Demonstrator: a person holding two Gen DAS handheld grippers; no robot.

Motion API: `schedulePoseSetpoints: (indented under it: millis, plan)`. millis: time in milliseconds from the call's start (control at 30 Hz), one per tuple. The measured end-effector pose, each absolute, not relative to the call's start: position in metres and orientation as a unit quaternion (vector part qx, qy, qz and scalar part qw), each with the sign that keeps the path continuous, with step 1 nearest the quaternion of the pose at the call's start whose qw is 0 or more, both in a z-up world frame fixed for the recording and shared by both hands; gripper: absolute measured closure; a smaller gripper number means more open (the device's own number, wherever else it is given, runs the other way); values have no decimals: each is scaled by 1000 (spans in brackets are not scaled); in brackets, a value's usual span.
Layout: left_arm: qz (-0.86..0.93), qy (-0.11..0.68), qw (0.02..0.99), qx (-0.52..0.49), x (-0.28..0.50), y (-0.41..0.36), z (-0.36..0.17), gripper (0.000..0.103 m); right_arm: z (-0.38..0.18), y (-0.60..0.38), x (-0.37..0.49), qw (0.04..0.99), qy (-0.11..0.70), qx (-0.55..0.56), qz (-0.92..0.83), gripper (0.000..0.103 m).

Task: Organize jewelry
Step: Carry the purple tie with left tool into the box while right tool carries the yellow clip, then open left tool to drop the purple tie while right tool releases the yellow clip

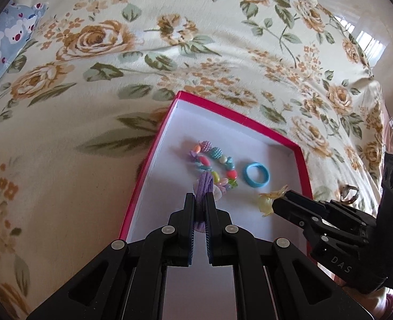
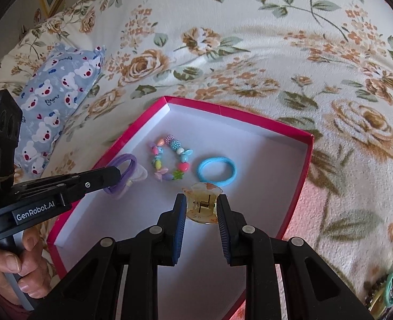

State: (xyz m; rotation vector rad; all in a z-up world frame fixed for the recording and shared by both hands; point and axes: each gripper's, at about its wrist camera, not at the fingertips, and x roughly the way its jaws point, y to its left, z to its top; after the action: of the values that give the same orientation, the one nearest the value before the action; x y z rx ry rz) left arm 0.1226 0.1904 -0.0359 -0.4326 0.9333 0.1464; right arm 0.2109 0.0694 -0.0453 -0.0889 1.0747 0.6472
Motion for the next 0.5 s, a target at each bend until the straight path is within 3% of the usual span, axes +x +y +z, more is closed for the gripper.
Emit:
schedulePoseSetpoints:
  millis: [267,500]
  plan:
    - [75,457,862,-208,128,190,-47,96,-47,71,211,810,500,-47,303,79]
    - [78,457,862,-206,126,188,-48,83,-47,71,211,808,502,-42,304,76]
